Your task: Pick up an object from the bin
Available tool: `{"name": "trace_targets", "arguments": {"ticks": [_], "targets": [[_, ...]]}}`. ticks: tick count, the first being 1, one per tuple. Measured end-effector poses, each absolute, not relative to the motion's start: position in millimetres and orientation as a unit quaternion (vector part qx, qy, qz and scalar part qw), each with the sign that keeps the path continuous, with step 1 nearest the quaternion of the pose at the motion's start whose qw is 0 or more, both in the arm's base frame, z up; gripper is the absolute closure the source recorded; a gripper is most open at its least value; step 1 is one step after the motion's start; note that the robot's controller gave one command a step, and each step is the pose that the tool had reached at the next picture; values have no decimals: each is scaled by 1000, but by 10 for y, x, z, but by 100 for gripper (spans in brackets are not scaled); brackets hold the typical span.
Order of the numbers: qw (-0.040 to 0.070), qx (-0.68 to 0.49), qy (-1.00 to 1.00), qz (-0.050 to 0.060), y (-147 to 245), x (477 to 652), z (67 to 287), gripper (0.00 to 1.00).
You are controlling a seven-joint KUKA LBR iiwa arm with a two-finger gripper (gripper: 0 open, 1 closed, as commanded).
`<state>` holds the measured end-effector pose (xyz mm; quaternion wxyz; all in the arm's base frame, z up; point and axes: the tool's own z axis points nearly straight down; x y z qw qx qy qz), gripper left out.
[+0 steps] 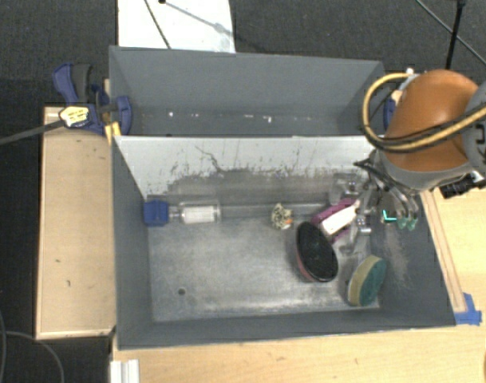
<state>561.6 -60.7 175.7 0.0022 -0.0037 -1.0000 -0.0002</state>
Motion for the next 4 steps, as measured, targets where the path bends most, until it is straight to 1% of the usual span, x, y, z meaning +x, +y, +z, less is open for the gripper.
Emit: {"name": "trace_targets", "arguments": {"ticks": [1,2,3,4], "targets": [[-12,17,-1000,1,-761,5619,736,0],[-4,-19,-1000,0,-820,5119,726,0],[0,-100,-995,-2,177,5101,719,0],[0,-101,-995,0,129,5097,714,100]]}}
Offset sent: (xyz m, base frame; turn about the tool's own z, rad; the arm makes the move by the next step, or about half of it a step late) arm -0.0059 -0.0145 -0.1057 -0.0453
